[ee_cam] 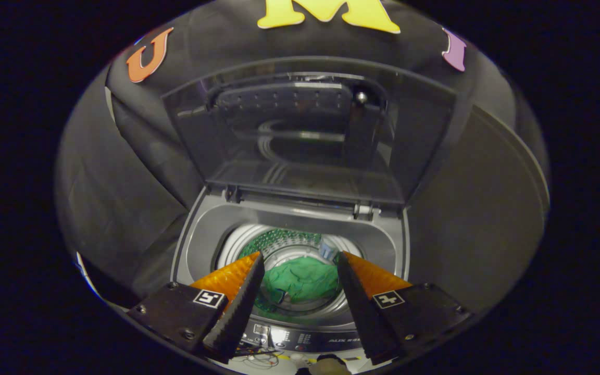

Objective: Put the clothes into the washing machine and then close the washing machine lid.

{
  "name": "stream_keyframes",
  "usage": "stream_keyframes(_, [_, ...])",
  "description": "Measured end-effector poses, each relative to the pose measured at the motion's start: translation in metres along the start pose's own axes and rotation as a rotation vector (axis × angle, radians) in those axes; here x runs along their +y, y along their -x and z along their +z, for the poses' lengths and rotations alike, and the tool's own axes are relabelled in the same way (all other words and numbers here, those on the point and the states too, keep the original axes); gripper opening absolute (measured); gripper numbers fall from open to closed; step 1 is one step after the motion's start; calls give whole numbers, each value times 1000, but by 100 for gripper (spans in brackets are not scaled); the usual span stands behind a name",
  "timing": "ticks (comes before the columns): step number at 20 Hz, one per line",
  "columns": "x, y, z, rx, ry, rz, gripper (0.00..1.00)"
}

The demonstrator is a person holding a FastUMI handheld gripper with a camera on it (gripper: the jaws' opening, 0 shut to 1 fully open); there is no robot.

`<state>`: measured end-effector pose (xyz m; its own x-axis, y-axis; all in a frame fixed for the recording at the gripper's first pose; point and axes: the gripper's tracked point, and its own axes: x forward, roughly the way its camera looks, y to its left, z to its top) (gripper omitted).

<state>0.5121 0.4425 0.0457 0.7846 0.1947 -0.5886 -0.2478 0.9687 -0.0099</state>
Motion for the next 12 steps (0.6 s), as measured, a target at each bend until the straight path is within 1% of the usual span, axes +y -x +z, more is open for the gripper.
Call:
stream_keyframes(5, [10,26,50,-137,53,6,89])
stream_keyframes(12, [24,56,119,-297,47,21,89])
